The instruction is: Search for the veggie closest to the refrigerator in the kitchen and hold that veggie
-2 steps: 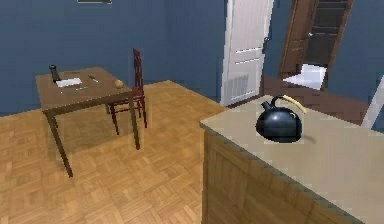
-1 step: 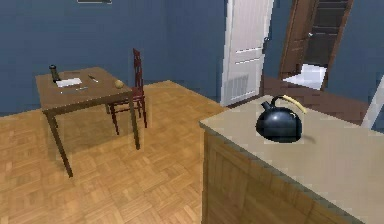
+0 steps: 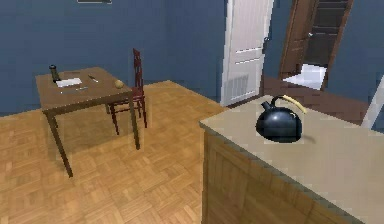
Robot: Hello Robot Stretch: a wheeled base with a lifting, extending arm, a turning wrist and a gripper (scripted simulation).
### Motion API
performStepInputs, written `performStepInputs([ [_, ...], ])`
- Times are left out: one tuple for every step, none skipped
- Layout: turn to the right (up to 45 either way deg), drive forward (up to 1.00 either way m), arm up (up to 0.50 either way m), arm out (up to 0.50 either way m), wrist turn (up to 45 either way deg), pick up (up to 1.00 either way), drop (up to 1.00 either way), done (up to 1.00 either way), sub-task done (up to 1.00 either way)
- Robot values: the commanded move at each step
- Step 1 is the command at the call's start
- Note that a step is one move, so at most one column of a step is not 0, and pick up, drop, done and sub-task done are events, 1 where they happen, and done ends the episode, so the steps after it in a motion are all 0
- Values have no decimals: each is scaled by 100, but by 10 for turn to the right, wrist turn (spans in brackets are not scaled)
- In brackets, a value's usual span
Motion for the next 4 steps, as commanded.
performStepInputs([
  [0, 0, 0, 0, 450, 0, 0, 0, 0],
  [0, 0, 0, 0, 450, 0, 0, 0, 0],
  [0, 0, 0, 0, 450, 0, 0, 0, 0],
  [0, 0, 0, 0, 240, 0, 0, 0, 0],
])
